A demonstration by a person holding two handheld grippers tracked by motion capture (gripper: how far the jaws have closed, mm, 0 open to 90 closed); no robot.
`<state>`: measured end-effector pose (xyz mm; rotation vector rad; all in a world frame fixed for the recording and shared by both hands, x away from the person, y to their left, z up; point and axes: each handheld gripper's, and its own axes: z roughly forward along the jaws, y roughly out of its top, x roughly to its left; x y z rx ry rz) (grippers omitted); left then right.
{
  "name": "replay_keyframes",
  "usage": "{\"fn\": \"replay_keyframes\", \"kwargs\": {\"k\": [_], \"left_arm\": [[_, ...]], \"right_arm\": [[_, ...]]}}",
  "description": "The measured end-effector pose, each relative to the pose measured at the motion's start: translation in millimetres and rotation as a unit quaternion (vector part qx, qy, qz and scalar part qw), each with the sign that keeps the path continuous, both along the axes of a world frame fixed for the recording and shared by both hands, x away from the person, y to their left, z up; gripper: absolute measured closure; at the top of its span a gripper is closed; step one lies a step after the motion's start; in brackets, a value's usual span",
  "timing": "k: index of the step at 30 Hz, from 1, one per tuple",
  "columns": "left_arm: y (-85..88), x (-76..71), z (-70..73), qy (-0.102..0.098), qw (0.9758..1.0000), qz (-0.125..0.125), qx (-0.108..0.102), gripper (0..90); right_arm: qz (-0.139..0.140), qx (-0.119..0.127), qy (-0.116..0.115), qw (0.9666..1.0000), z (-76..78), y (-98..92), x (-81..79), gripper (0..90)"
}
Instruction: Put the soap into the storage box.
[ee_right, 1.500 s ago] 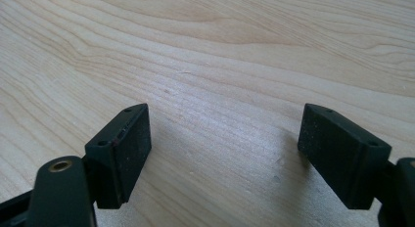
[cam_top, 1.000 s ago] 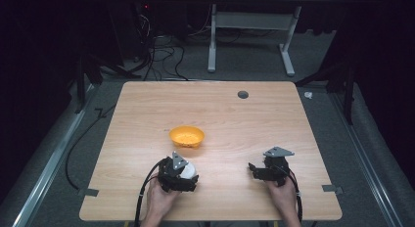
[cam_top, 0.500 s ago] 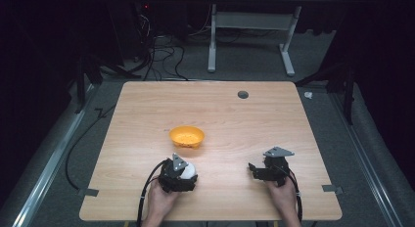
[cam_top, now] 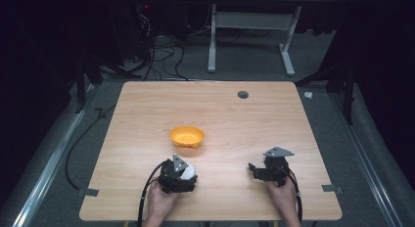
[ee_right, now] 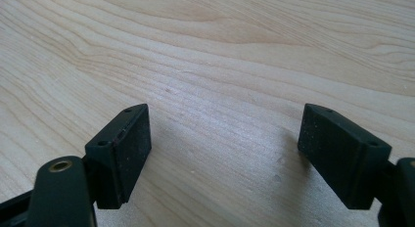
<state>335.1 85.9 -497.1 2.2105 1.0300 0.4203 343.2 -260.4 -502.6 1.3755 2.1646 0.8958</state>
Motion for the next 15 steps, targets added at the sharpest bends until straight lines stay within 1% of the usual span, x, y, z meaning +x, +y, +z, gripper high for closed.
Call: {"fn": "replay_keyframes", "kwargs": {"k": [3, 5, 10, 11, 15], "left_arm": [[1.3, -0.4, 0.6, -0.001, 1.0, 0.0, -0.006, 23.1], [3.5, -0.4, 2.7, -0.001, 0.9999, 0.001, -0.016, 23.2], [5.8, -0.2, 8.1, 0.0, 0.9998, 0.0, -0.019, 23.2], [7.2, -1.3, 11.6, -0.002, 0.9998, -0.003, -0.021, 23.2], [8.9, -2.6, 16.9, -0.008, 0.9996, -0.007, -0.027, 23.2]], "right_arm": [[0.0, 0.0, -0.001, 1.0, 0.0, -0.1, 0.1, 20.9], [0.0, 0.0, 0.001, 1.0, 0.0, 0.0, 0.0, 20.9], [0.0, 0.0, 0.0, 1.0, 0.0, 0.0, 0.0, 20.9], [0.0, 0.0, 0.0, 1.0, 0.0, 0.0, 0.0, 20.8], [0.0, 0.0, 0.0, 1.0, 0.0, 0.1, 0.0, 20.9]]}}
